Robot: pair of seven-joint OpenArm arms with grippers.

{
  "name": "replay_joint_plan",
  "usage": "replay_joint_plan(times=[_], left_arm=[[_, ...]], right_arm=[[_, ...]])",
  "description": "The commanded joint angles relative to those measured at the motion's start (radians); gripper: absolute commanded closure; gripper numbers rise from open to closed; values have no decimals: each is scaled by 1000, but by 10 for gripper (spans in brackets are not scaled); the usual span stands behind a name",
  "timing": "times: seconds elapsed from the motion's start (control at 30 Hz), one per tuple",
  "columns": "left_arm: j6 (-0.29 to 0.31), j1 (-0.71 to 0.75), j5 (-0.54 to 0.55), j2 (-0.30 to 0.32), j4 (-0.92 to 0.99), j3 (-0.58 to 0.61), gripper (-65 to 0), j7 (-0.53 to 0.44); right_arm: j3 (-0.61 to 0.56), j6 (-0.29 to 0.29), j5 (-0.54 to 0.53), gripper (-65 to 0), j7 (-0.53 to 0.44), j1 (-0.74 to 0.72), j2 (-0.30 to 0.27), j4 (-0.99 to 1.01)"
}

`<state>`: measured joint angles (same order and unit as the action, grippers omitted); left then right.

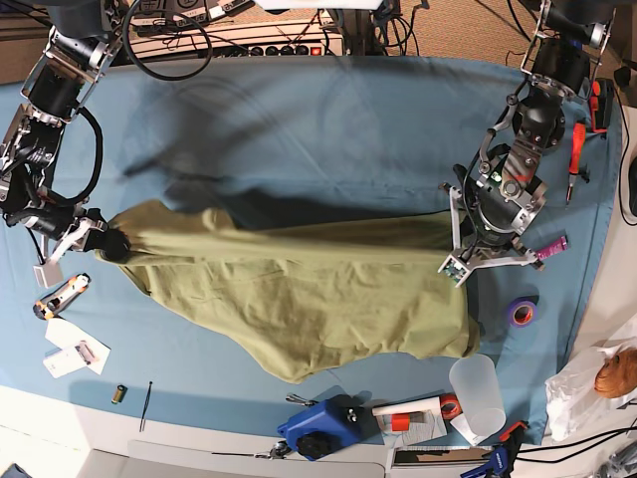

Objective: Layout the t-shirt on the table in an organized manner, then fold the t-shirt properly
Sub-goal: 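Lay the stretched t-shirt flat, dragging it across the table with both grippers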

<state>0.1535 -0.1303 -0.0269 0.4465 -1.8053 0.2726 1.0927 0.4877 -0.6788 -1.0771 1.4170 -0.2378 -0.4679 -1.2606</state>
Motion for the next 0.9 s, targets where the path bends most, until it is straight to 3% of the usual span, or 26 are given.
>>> replay_joint_plan(times=[0.0, 0.13, 0.37, 0.53, 0.7, 0.87], left_arm=[[-4, -19, -14, 10, -35, -8, 0, 23], [-4, 29, 0, 37, -92, -8, 0, 55], [-4, 215, 2, 61, -262, -8, 0, 77], [-4, 330, 1, 61, -371, -8, 0, 63], [-3, 411, -3, 61, -415, -8, 0, 63], [-4, 435, -98, 67, -418, -8, 0, 60]], right_arm=[[5, -6, -51, 0, -21, -23, -28, -16], [5, -6, -176, 0, -21, -22, -28, -16], [5, -6, -193, 0, -21, 37, -28, -16], [5, -19, -289, 0, -21, 142, -28, -31], [5, -19, -299, 0, -21, 261, -28, -154], [53, -19, -315, 0, -21, 352, -28, -350]])
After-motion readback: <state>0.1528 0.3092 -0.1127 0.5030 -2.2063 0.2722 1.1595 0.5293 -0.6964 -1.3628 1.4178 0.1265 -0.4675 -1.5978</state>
